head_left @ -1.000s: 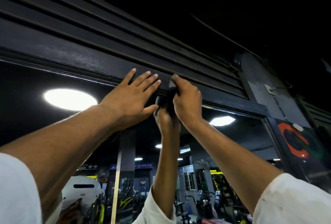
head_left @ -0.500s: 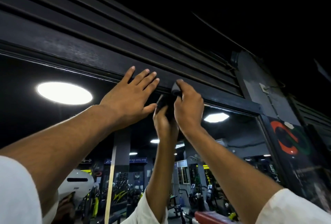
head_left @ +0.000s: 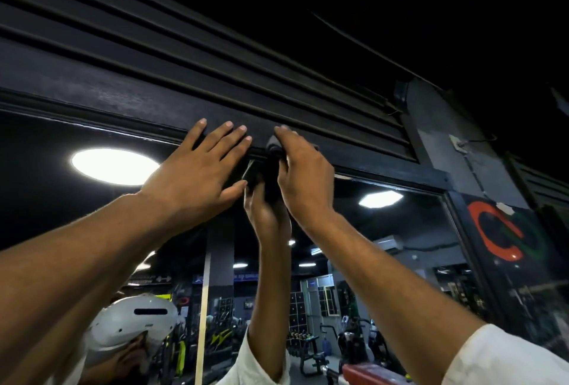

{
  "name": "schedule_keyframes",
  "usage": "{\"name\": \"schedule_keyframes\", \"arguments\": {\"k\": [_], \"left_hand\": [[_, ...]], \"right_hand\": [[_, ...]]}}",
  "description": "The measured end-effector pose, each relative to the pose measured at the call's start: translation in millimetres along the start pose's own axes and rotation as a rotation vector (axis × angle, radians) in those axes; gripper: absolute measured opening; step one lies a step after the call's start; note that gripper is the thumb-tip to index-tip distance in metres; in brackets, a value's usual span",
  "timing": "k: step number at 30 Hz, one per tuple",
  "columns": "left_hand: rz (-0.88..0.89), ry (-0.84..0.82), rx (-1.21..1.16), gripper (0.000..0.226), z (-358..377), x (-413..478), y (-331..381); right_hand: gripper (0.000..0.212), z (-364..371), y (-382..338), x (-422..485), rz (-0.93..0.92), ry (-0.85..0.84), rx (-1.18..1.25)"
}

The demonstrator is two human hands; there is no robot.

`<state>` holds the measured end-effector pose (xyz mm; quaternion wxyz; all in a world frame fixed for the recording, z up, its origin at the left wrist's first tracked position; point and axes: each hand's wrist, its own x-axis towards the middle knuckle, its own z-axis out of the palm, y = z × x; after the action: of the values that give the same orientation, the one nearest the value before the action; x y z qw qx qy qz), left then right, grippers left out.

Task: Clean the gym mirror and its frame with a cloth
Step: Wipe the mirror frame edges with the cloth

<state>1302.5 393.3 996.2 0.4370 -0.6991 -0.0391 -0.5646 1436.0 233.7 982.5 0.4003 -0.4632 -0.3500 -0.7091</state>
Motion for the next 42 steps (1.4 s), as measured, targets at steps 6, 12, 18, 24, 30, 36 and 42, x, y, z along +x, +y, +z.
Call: {"name": "schedule_keyframes", "arguments": {"k": [6,12,18,24,30,36,42], "left_hand": [[-0.013,-0.03,0.031,0.085,1.0,-0.5,1.3],[0.065,-0.092,-0.015,0.09,-15.0,2.1,-15.7],[0.058,-0.135,0.042,0.093,-36.3,-21.0,-64.0],[0.04,-0.079,-0.001,0.088,-31.9,-44.3,-79.0],[0.05,-0.038,-0.085,0.09,-30.6,-45.0,-81.5],[-0.055,0.007,-0.036,0.09,-49.1,-59.4,-147.2],[-0.017,-0.048,0.05,0.096,-59.8,-73.1,-171.0]], "right_hand": [[0.051,13.7,4.1,-27.2,0.182,-0.013,0.038],[0.041,-6.6,-14.3,-0.4,0.182,0.094,0.082],[0.043,22.2,-41.5,11.0,0.333,0.031,0.164],[0.041,48.4,-85.3,18.1,0.15,0.079,0.131],[0.052,57.9,-121.7,7.3,0.076,0.013,0.2],[0.05,42.7,-121.2,3.9,0.439,0.116,0.145],[0.052,56.9,-191.2,7.9,0.191,0.097,0.148]]}}
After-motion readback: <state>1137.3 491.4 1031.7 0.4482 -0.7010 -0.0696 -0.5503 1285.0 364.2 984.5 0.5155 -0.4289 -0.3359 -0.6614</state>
